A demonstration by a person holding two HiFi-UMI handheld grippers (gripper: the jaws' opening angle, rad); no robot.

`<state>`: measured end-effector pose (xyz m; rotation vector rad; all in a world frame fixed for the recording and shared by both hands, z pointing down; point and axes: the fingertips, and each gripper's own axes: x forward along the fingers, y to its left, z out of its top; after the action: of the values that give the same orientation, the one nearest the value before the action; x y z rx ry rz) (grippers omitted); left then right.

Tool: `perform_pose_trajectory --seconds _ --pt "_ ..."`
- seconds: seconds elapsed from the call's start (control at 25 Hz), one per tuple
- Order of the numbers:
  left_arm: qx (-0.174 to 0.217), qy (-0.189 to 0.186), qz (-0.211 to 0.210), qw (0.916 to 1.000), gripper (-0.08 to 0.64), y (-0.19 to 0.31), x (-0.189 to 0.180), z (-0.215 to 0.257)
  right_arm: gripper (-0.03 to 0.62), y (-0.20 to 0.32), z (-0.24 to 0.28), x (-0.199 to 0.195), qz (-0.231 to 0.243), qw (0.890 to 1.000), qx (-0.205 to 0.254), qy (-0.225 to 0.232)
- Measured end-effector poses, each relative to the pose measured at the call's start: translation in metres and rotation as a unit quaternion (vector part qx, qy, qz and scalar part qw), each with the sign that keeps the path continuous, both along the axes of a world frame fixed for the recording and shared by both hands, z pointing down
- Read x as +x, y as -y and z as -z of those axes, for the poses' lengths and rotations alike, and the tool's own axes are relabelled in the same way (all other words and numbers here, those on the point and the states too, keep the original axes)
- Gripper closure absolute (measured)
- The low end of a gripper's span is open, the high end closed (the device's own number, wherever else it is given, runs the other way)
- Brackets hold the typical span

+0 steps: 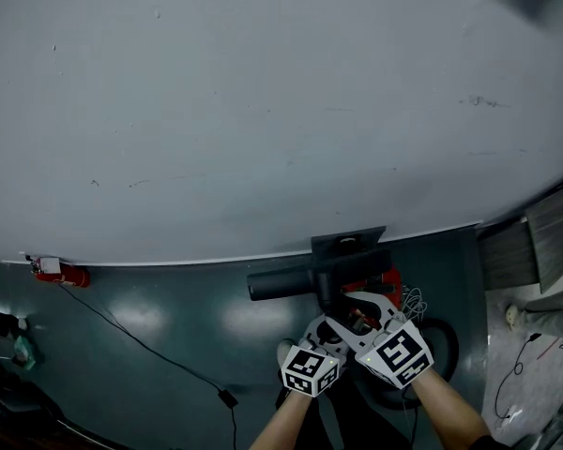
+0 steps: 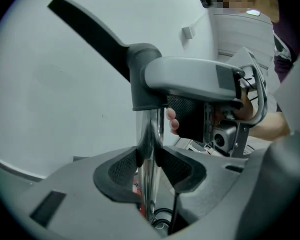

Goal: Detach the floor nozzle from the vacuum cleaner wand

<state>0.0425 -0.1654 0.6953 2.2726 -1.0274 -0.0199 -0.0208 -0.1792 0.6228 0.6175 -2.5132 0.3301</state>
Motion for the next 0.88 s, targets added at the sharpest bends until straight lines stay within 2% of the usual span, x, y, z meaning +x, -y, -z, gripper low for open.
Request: perform_pose_trajectory --seconds 0.08,0.12,0.24,0.32,0.36,0.44,0.52,0.64,0.88 --pt "-0.001 0.000 0.001 1.0000 0.410 0.000 0.001 0.000 0.423 0.003 0.002 0.001 -0.013 1.000 -0.019 0.020" --pt "-0.001 0.000 0.001 1.0000 0.410 0.001 0.001 0.000 0.423 0.003 0.003 0.000 -0.012 1.000 -0.011 0.018" --pt "0.000 0.000 -0.001 1.0000 0.410 0.000 0.000 0.000 0.425 -0.003 0.006 -0.003 0.011 0.998 0.058 -0.028" --pt "0.000 0.000 -0.002 1.0000 0.410 -0.001 -0.001 0.000 0.425 -0.007 0.005 -0.003 0.016 0.995 0.082 -0.048" --pt "0.000 0.000 -0.002 1.0000 0.410 -0.002 -0.001 0.000 0.425 -0.007 0.004 -0.003 0.011 0.997 0.073 -0.039" --pt "-0.002 -0.001 0.000 1.0000 0.410 -0.002 -0.002 -0.001 0.425 -0.001 0.007 -0.002 -0.018 0.999 0.025 0.013" --pt "-0.002 -0.001 0.001 1.0000 0.410 -0.002 -0.002 -0.002 0.426 0.009 0.017 0.001 -0.050 0.997 -0.002 0.057" --pt "-0.002 0.000 0.001 1.0000 0.410 -0.001 -0.003 -0.002 0.426 0.016 0.033 -0.001 -0.042 0.997 0.033 0.050" --pt "-0.010 0.004 -0.001 0.9999 0.410 -0.002 -0.002 -0.001 0.425 0.018 0.043 0.006 -0.055 0.996 0.035 0.059"
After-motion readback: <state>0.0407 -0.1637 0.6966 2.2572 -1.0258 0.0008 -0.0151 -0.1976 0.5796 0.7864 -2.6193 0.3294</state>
